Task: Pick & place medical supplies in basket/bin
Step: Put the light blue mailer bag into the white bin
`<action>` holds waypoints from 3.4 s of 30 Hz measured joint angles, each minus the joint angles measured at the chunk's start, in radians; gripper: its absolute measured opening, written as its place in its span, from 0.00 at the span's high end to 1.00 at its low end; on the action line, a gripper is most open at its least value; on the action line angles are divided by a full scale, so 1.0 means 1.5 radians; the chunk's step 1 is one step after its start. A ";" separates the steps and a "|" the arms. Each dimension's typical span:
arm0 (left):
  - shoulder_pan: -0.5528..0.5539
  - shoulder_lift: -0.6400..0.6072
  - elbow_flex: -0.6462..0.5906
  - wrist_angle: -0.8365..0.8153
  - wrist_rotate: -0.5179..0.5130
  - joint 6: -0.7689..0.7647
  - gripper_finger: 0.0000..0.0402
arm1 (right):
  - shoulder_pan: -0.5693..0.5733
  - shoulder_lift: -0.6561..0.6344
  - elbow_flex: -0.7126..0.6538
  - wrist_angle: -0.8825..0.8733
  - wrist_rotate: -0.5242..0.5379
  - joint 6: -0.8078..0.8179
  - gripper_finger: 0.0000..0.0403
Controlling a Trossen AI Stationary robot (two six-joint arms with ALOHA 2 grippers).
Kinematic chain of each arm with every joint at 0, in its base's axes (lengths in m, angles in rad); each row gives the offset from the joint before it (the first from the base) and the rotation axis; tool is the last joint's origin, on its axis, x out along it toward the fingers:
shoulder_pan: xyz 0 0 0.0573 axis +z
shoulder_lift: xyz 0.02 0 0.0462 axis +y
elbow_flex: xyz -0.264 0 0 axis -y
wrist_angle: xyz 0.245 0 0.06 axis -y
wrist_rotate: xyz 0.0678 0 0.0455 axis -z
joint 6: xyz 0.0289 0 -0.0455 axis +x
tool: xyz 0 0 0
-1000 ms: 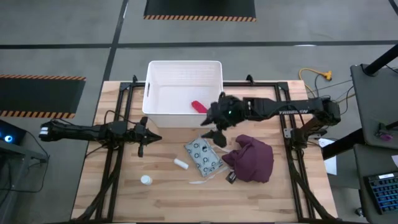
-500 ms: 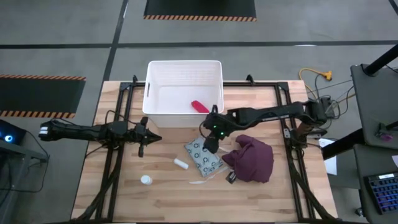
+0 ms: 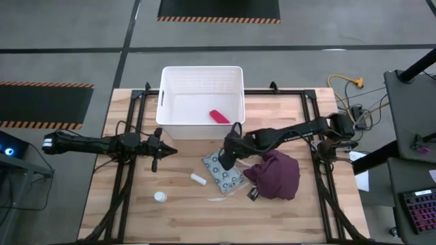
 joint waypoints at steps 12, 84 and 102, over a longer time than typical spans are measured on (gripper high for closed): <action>0.000 0.000 0.000 0.000 0.000 0.000 1.00 | 0.007 0.001 -0.038 0.022 0.033 0.020 0.42; -0.001 0.007 0.000 0.000 0.000 0.000 1.00 | -0.148 -0.172 0.098 0.257 -0.039 -0.357 0.98; 0.000 0.007 0.000 0.000 0.000 0.000 1.00 | -0.363 0.011 0.181 0.256 -0.037 -0.785 0.98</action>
